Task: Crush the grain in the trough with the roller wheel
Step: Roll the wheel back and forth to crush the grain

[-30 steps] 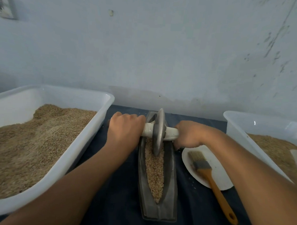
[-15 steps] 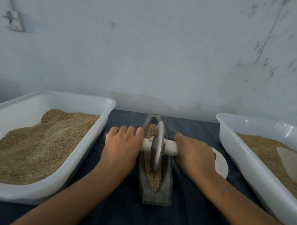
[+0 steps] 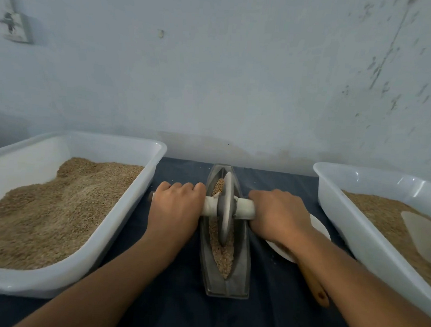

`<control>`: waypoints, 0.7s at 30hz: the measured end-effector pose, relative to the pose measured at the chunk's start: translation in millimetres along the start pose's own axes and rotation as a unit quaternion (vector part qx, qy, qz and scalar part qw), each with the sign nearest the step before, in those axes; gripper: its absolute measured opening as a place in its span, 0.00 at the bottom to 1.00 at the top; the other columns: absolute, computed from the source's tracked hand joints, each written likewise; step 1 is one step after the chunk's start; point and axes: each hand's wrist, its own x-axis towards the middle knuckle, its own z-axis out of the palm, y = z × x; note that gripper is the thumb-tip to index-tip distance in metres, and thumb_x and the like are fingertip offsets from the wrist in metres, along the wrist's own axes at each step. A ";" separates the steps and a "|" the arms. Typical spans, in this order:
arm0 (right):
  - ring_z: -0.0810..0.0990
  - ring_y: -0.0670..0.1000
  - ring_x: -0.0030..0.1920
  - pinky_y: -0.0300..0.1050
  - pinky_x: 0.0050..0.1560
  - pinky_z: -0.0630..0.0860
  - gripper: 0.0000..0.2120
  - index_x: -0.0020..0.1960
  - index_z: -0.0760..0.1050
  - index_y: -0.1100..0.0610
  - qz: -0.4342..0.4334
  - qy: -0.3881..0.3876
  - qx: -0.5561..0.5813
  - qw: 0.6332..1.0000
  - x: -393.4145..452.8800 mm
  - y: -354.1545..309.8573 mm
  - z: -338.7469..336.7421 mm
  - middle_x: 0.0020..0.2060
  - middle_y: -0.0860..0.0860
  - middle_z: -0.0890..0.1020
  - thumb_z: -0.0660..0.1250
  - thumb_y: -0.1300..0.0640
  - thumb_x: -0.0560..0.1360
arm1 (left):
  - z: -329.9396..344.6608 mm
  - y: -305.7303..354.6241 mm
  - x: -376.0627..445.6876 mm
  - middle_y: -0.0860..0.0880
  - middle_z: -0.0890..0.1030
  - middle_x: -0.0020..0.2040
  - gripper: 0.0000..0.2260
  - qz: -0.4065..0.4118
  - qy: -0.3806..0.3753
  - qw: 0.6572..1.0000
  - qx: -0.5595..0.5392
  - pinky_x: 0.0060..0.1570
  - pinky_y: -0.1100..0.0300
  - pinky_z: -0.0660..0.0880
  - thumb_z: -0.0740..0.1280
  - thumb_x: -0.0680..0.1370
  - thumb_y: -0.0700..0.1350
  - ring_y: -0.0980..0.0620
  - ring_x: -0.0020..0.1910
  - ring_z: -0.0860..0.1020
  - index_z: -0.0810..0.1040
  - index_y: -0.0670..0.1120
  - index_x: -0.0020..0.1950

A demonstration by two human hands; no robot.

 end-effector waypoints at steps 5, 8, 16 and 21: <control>0.79 0.50 0.38 0.46 0.36 0.75 0.05 0.43 0.73 0.44 -0.019 -0.132 0.018 0.991 37.3 6.5 -7.4 0.38 0.46 0.79 0.68 0.49 0.68 | 11.8 -4.0 24.5 0.54 0.72 0.36 0.10 -0.010 -0.025 0.999 0.018 0.40 0.56 0.65 0.69 0.75 0.47 0.52 0.34 0.72 0.67 0.52 0.44; 0.81 0.50 0.37 0.47 0.38 0.77 0.06 0.42 0.78 0.49 -0.017 -0.210 0.066 0.975 56.6 8.9 -11.6 0.38 0.49 0.82 0.73 0.52 0.67 | 13.5 -8.5 42.3 0.54 0.72 0.37 0.06 -0.010 -0.074 0.997 0.014 0.39 0.55 0.67 0.69 0.76 0.48 0.51 0.35 0.72 0.73 0.53 0.49; 0.78 0.51 0.31 0.43 0.32 0.71 0.09 0.42 0.81 0.56 0.005 -0.260 0.120 0.958 73.9 12.5 -15.3 0.32 0.51 0.81 0.76 0.54 0.65 | 20.2 -12.2 61.8 0.53 0.79 0.42 0.04 -0.015 -0.078 0.997 0.014 0.39 0.55 0.67 0.67 0.77 0.48 0.51 0.35 0.71 0.74 0.55 0.50; 0.80 0.50 0.36 0.44 0.34 0.73 0.05 0.40 0.76 0.48 -0.010 -0.183 0.060 0.981 60.7 10.8 -8.6 0.36 0.48 0.81 0.71 0.51 0.67 | 23.2 -9.0 47.8 0.54 0.75 0.38 0.08 -0.013 -0.041 0.999 0.019 0.40 0.56 0.66 0.69 0.76 0.49 0.52 0.34 0.71 0.70 0.54 0.47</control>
